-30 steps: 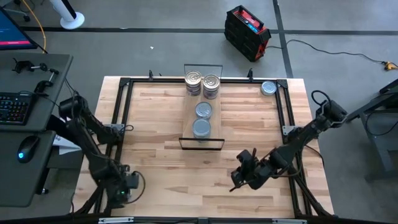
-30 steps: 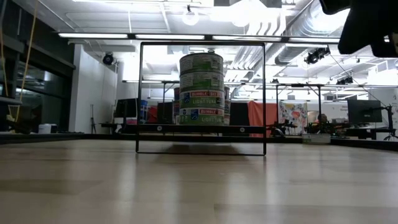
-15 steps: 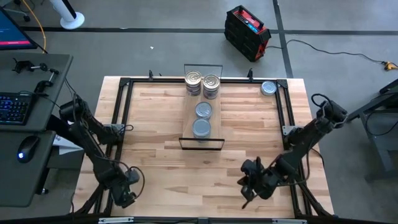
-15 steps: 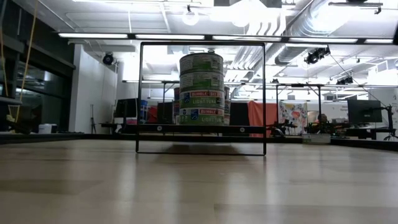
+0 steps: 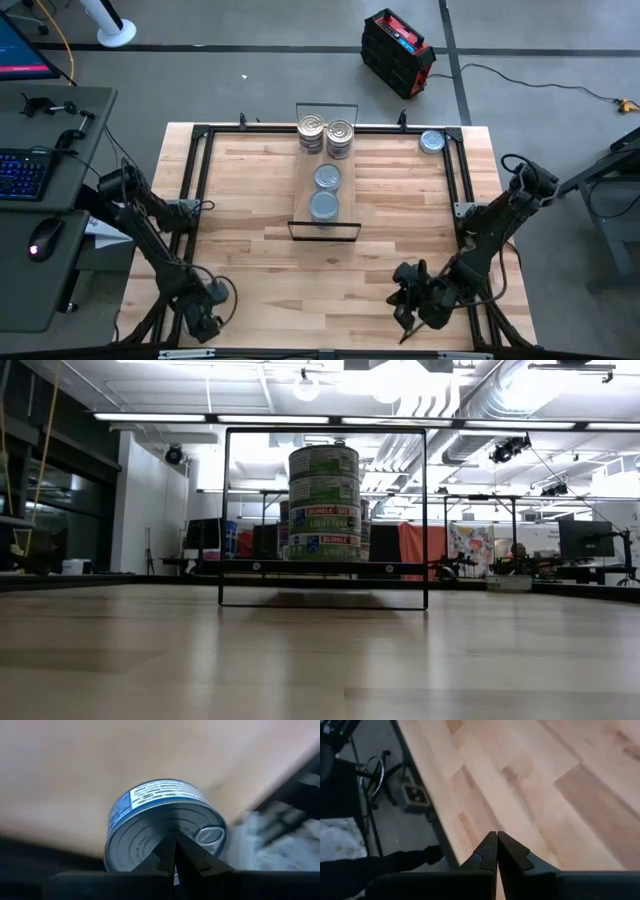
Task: Stack canned seafood by type on shelf
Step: Stack the blue tuna can on top of the other blue tuna cans on the shelf
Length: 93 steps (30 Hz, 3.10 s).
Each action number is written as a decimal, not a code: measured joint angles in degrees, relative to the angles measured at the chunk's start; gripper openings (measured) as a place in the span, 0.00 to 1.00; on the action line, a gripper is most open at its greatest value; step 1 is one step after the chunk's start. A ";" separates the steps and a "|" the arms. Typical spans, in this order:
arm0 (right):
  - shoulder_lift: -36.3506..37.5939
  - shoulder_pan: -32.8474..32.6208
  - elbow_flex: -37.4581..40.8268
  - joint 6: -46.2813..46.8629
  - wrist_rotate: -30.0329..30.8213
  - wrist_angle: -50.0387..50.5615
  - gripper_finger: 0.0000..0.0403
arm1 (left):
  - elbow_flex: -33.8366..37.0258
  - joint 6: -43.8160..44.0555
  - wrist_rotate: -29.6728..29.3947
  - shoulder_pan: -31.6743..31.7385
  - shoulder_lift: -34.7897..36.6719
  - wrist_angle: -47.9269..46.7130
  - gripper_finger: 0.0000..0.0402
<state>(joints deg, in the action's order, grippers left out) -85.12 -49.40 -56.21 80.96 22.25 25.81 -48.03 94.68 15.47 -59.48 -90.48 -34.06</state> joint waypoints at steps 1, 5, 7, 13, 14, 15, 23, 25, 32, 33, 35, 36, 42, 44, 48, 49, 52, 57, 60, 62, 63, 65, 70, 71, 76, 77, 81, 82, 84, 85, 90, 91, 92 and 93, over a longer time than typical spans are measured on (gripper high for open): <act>0.00 -0.67 0.00 0.19 -0.02 -0.31 0.00 | -0.02 -0.13 -0.50 0.31 -0.94 2.38 0.00; 0.00 -4.31 0.00 3.79 0.83 -0.13 0.00 | -0.24 -0.41 -3.67 2.97 -4.41 11.02 0.00; 0.00 -6.08 0.00 6.40 2.33 0.33 0.00 | -0.31 -1.68 -7.43 5.11 -5.56 14.27 0.00; 0.00 -9.15 0.00 12.25 7.60 1.57 0.00 | 0.02 -11.91 -26.23 15.69 -6.97 20.43 0.00; 0.00 -9.27 0.00 12.72 7.76 1.72 0.00 | 0.18 -14.16 -27.89 17.76 -7.06 21.31 0.00; 0.00 -9.27 0.00 13.07 7.74 1.84 0.00 | 0.29 -16.37 -29.23 19.71 -7.13 22.24 0.00; -1.44 -7.21 0.00 13.12 7.83 1.81 0.00 | -2.04 -27.65 -30.72 30.28 -11.88 33.80 0.00; -3.32 -5.89 0.00 13.06 7.83 0.02 0.00 | -5.52 -30.63 -30.12 30.71 -14.50 33.68 0.00; -14.56 0.10 0.00 6.25 5.68 -16.68 0.00 | -19.96 -47.16 -27.69 30.02 -17.22 23.80 0.00; -16.38 1.22 0.00 5.09 5.05 -19.17 0.00 | -21.32 -49.70 -27.82 29.65 -16.31 22.20 0.00; -19.79 3.44 0.00 3.00 3.86 -23.79 0.00 | -23.07 -53.45 -28.07 28.27 -14.30 19.93 0.00; -21.34 4.55 0.00 2.70 3.42 -25.50 0.00 | -23.22 -54.70 -28.02 27.27 -13.33 19.58 0.00; -25.66 9.16 0.00 2.02 2.52 -29.55 0.00 | -16.35 -50.23 -32.82 20.76 -9.33 19.43 0.00; -25.68 10.47 0.00 1.07 2.67 -29.62 0.00 | -11.97 -45.73 -34.36 19.32 -9.32 21.93 0.00; -25.68 13.54 0.00 -0.45 2.28 -31.26 0.00 | -6.20 -42.02 -36.86 19.10 -9.19 32.29 0.00; -25.66 14.35 -0.02 -0.47 1.93 -31.86 0.00 | -5.49 -42.37 -37.34 19.53 -9.13 33.17 0.00; -25.66 16.74 -0.02 -0.47 1.56 -32.18 0.00 | -4.01 -43.56 -37.81 21.01 -9.78 33.03 0.00; -25.66 19.40 0.00 -2.81 -2.07 -34.59 0.00 | -3.43 -45.44 -35.24 22.89 -11.05 34.40 0.00; -25.66 19.56 -0.02 -2.60 -2.30 -35.85 0.00 | -3.48 -47.37 -35.16 23.11 -11.83 36.77 0.00; -25.81 19.69 -0.02 -2.49 -2.29 -35.61 0.00 | -3.52 -47.90 -35.09 23.10 -12.79 37.20 0.00; -25.97 19.77 -0.02 -2.26 -2.26 -35.67 0.00 | -3.63 -47.87 -35.23 23.10 -13.33 37.53 0.00; -26.49 19.80 -0.02 -1.01 -2.28 -35.75 0.00 | -3.67 -47.39 -35.06 23.10 -14.08 38.40 0.00; -27.19 19.80 0.00 0.08 -1.26 -37.59 0.00 | -3.68 -48.01 -34.77 23.10 -14.79 40.43 0.00; -27.19 19.80 0.00 0.12 -1.28 -37.65 0.00 | -3.65 -48.37 -34.97 23.12 -14.80 40.48 0.00; -27.19 19.80 -0.39 0.15 -1.34 -38.94 0.00 | -3.67 -50.23 -34.78 24.15 -14.83 39.95 0.00; -27.19 19.80 -0.85 0.01 -1.29 -38.51 0.00 | -3.67 -50.43 -34.54 24.32 -14.82 39.82 0.00; -27.30 19.80 -3.86 -2.72 -1.22 -37.90 0.00 | -3.63 -51.07 -33.93 24.51 -14.78 39.23 0.00; -27.29 19.80 -5.02 -3.59 -1.11 -37.74 0.00 | -3.53 -51.09 -33.58 24.57 -14.82 39.20 0.00; -27.21 19.80 -6.92 -4.64 -0.81 -36.56 0.00 | -3.54 -51.49 -33.50 24.51 -14.77 38.51 0.00; -27.20 19.81 -7.85 -5.03 -0.76 -35.84 0.00 | -3.58 -51.71 -33.55 24.43 -14.79 38.33 0.00; -27.10 19.80 -11.33 -7.87 -1.75 -34.56 0.00 | -3.15 -52.32 -35.74 24.84 -15.53 36.67 0.00; -27.19 19.80 -11.65 -8.16 -1.70 -33.91 0.00 | -3.13 -52.21 -36.12 24.96 -15.53 36.62 0.00; -27.27 19.80 -11.96 -8.72 -1.75 -33.72 0.00 | -3.21 -52.01 -36.06 25.03 -15.30 36.97 0.00; -27.28 19.81 -12.29 -9.14 -1.81 -33.73 0.00 | -3.43 -51.77 -35.64 25.07 -15.13 37.66 0.00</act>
<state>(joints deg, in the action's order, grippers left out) -112.40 -29.59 -68.50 71.83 20.45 -7.92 -51.46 42.91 -20.16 -34.41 -105.62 3.61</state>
